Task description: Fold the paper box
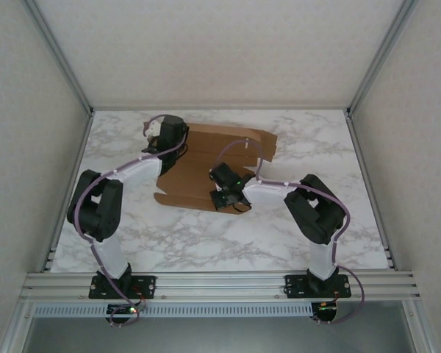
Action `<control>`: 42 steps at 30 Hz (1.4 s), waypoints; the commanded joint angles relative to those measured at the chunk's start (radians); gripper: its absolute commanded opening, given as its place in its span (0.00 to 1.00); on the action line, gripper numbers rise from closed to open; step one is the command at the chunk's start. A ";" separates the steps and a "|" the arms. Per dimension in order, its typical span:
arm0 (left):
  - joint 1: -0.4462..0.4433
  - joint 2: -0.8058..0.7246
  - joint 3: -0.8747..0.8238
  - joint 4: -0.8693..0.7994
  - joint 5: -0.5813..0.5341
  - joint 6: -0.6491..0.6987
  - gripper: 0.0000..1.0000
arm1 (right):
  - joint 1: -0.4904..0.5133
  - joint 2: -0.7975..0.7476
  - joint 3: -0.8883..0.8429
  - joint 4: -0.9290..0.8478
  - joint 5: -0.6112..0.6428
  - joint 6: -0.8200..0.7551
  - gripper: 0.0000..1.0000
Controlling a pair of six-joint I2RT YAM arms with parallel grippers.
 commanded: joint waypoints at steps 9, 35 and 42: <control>-0.046 -0.189 -0.214 -0.068 -0.110 0.010 0.00 | 0.026 -0.112 -0.211 -0.185 -0.115 -0.001 0.00; -0.096 -0.225 -0.466 0.199 -0.203 0.004 0.00 | -0.005 -0.343 -0.061 -0.314 -0.141 -0.017 0.39; -0.098 -0.227 -0.477 0.206 -0.192 -0.003 0.00 | -0.183 -0.477 0.102 -0.406 -0.113 0.068 0.49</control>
